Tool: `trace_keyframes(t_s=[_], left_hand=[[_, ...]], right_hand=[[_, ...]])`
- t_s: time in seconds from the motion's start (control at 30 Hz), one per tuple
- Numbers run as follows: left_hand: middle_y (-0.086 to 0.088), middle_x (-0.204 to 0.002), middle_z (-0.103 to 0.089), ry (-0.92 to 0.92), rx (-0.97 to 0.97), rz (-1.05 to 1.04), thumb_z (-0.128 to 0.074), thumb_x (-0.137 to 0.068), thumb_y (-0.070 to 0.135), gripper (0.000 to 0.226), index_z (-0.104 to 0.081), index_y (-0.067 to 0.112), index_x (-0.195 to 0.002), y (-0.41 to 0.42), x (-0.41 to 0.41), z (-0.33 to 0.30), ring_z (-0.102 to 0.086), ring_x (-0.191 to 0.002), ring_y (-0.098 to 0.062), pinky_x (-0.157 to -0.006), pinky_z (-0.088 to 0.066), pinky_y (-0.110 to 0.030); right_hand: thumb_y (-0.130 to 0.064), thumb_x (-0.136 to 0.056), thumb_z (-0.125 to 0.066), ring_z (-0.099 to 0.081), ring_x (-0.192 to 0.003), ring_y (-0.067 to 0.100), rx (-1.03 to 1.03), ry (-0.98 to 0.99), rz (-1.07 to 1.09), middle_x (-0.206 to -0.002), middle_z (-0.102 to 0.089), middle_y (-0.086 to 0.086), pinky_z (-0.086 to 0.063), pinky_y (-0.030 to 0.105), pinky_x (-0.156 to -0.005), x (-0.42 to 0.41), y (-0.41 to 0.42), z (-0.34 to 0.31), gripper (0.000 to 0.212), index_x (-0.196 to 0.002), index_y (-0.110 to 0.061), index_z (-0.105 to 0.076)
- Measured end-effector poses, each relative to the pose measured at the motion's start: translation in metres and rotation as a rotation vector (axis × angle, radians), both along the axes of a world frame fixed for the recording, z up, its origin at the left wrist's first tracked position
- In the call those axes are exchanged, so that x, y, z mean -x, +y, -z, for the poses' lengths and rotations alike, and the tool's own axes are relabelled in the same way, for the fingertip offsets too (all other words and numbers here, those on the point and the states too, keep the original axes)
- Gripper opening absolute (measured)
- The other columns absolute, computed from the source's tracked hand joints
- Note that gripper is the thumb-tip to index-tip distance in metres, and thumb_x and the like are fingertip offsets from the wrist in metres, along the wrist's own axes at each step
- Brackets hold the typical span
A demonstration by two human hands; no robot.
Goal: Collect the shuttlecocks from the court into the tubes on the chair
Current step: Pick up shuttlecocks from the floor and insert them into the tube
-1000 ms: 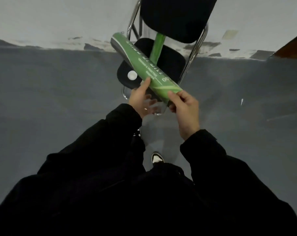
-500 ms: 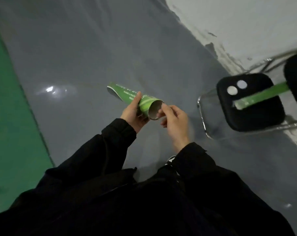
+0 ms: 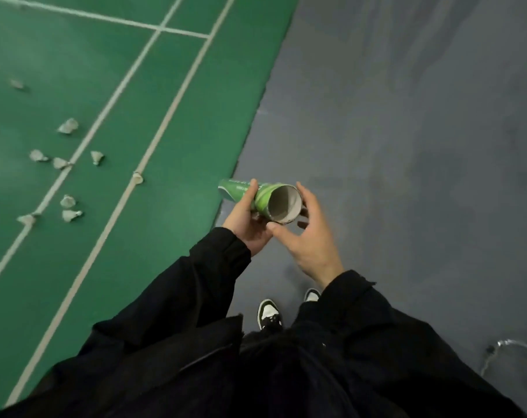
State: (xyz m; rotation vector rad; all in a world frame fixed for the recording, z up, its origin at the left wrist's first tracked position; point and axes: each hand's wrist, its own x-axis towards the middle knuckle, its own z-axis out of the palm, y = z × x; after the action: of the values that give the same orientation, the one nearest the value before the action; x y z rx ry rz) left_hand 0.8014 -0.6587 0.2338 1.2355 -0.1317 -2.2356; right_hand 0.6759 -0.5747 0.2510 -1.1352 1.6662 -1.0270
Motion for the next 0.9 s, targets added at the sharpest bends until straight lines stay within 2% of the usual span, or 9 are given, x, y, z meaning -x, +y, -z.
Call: trace_keyframes(t_s=[0.07,0.13,0.2,0.33,0.37,0.47,0.67,0.83,0.9], left_hand=[[-0.018,-0.137,-0.066,0.034,-0.005,-0.124,-0.061,-0.097,0.057,0.074,-0.058,-0.001,-0.144,-0.017,-0.048,-0.002,-0.068,-0.113,-0.025,-0.077,-0.065,-0.033],[-0.02,-0.142,-0.064,0.032,0.012,-0.232,-0.059,-0.099,0.055,0.073,-0.057,-0.002,-0.144,-0.032,-0.095,-0.001,-0.067,-0.116,-0.026,-0.09,-0.062,-0.035],[-0.02,-0.138,-0.066,0.04,0.026,-0.322,-0.057,-0.101,0.055,0.073,-0.056,-0.004,-0.144,-0.048,-0.139,0.003,-0.068,-0.116,-0.027,-0.095,-0.06,-0.035],[-0.017,-0.118,-0.074,0.031,0.02,-0.481,-0.057,-0.1,0.054,0.068,-0.062,-0.003,-0.137,-0.089,-0.226,0.017,-0.075,-0.098,-0.023,-0.077,-0.065,-0.033],[-0.017,-0.118,-0.074,0.01,0.019,-0.518,-0.057,-0.1,0.054,0.065,-0.064,-0.002,-0.132,-0.101,-0.248,0.021,-0.076,-0.097,-0.023,-0.077,-0.064,-0.033],[-0.018,-0.133,-0.069,-0.057,-0.001,-0.598,-0.056,-0.099,0.059,0.068,-0.065,0.001,-0.132,-0.138,-0.318,0.029,-0.071,-0.109,-0.026,-0.092,-0.061,-0.037],[-0.012,-0.114,-0.073,-0.083,-0.086,-0.735,-0.057,-0.094,0.066,0.063,-0.071,0.011,-0.121,-0.188,-0.451,0.022,-0.074,-0.094,-0.026,-0.074,-0.064,-0.034],[-0.013,-0.106,-0.075,-0.103,-0.116,-0.851,-0.063,-0.097,0.053,0.051,-0.072,0.005,-0.112,-0.239,-0.549,0.038,-0.074,-0.089,-0.025,-0.078,-0.065,-0.036],[-0.014,-0.106,-0.075,-0.109,-0.121,-0.864,-0.065,-0.097,0.049,0.05,-0.07,0.003,-0.116,-0.265,-0.585,0.059,-0.074,-0.091,-0.026,-0.084,-0.063,-0.038]], right_hand=[[-0.036,-0.078,-0.085,-0.045,-0.137,0.007,0.012,0.051,-0.112,-0.153,-0.044,-0.008,-0.042,0.038,-0.115,-0.042,-0.036,0.0,0.096,-0.156,-0.035,-0.029],[-0.031,-0.075,-0.089,-0.044,-0.139,0.008,0.027,0.066,-0.218,-0.156,-0.041,-0.01,-0.039,0.034,-0.117,-0.085,-0.071,0.0,0.107,-0.158,-0.036,-0.022],[-0.029,-0.071,-0.092,-0.044,-0.138,0.007,0.036,0.074,-0.313,-0.151,-0.04,-0.017,-0.037,0.029,-0.116,-0.129,-0.103,0.004,0.114,-0.158,-0.037,-0.018],[-0.038,-0.073,-0.088,-0.051,-0.13,0.01,0.079,0.111,-0.471,-0.145,-0.049,-0.009,-0.045,0.039,-0.112,-0.214,-0.167,0.018,0.091,-0.146,-0.039,-0.035],[-0.039,-0.073,-0.088,-0.054,-0.125,0.01,0.087,0.122,-0.499,-0.14,-0.052,-0.009,-0.048,0.041,-0.107,-0.236,-0.185,0.022,0.085,-0.142,-0.038,-0.039],[-0.038,-0.071,-0.088,-0.058,-0.113,0.009,0.088,0.137,-0.595,-0.129,-0.058,-0.009,-0.052,0.039,-0.098,-0.306,-0.238,0.029,0.077,-0.135,-0.035,-0.044],[-0.038,-0.071,-0.086,-0.058,-0.113,0.013,0.111,0.163,-0.843,-0.129,-0.058,-0.006,-0.051,0.038,-0.098,-0.45,-0.327,0.027,0.074,-0.133,-0.033,-0.045],[-0.035,-0.073,-0.087,-0.057,-0.118,0.012,0.003,0.108,-0.94,-0.131,-0.056,-0.005,-0.051,0.037,-0.101,-0.55,-0.378,0.047,0.079,-0.139,-0.03,-0.043],[-0.032,-0.076,-0.085,-0.056,-0.122,0.012,-0.051,0.117,-0.951,-0.136,-0.055,-0.005,-0.05,0.038,-0.104,-0.583,-0.402,0.071,0.081,-0.142,-0.032,-0.039]])
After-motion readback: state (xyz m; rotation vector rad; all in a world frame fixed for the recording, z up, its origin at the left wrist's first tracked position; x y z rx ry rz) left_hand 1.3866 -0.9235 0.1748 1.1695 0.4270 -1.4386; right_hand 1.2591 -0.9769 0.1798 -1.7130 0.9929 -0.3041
